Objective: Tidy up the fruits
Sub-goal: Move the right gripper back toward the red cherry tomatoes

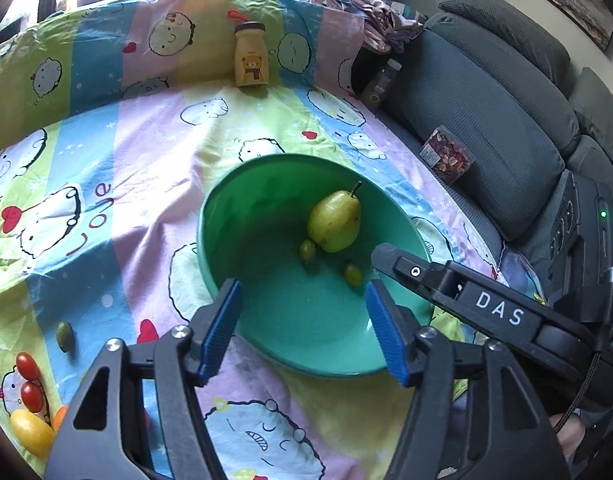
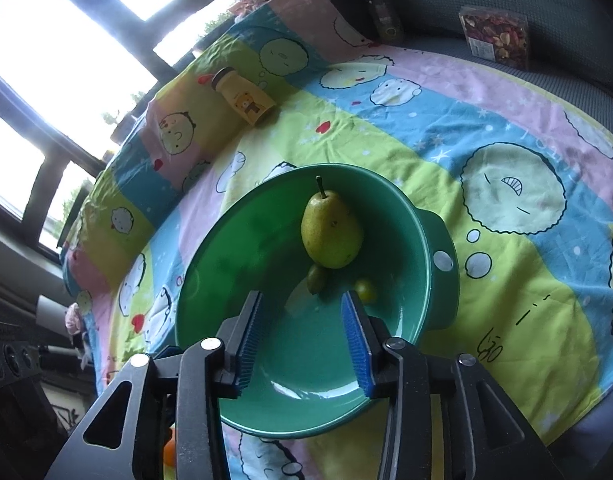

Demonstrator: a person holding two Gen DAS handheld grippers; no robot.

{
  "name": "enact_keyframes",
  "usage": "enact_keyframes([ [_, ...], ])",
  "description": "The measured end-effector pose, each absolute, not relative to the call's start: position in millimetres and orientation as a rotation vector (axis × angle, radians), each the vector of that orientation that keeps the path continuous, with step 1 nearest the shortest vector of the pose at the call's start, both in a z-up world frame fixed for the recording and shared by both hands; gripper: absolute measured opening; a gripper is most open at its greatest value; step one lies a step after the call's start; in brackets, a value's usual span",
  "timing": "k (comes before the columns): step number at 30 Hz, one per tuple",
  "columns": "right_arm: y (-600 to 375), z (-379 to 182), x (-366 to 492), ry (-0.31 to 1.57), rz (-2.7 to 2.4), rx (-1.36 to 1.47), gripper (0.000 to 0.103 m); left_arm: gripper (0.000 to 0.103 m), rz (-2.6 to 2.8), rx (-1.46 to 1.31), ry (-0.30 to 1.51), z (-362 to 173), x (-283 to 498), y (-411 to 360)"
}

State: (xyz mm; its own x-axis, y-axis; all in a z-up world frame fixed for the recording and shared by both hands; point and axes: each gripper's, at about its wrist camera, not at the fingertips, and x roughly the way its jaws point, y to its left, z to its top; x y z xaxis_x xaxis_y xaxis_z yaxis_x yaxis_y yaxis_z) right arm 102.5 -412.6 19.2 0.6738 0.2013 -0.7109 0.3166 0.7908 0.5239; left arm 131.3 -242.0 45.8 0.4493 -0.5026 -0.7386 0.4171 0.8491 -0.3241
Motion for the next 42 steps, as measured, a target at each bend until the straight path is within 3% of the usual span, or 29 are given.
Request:
enact_keyframes([
  [2,-409,23,101,0.834,-0.068,0.664,0.051,0.08,-0.558,-0.125,0.93,50,127,-228],
  [6,-396,33,100,0.809,-0.033,0.637,0.06,0.086,-0.494,-0.177,0.904,56,117,-192],
  [11,-370,44,102,0.793,0.031,0.581,0.069,0.102,-0.322,-0.181,0.786,61,93,-136],
  [17,-330,50,109,0.817,0.102,0.496,0.069,0.102,0.001,-0.111,0.737,48,71,-68],
  [30,-225,37,126,0.932,0.326,0.299,0.069,0.102,0.101,-0.338,0.795,13,53,20],
  [33,-206,27,131,0.973,0.405,0.301,0.069,0.099,0.081,-0.387,0.841,9,57,27],
  [37,-180,16,142,1.029,0.5,0.307,0.069,0.072,0.049,-0.414,0.898,3,65,31],
  [41,-152,1,156,1.104,0.541,0.279,0.044,0.055,-0.024,-0.476,0.958,-3,77,36],
  [42,-146,-4,161,1.129,0.555,0.281,0.041,0.054,-0.045,-0.481,0.977,-5,80,35],
])
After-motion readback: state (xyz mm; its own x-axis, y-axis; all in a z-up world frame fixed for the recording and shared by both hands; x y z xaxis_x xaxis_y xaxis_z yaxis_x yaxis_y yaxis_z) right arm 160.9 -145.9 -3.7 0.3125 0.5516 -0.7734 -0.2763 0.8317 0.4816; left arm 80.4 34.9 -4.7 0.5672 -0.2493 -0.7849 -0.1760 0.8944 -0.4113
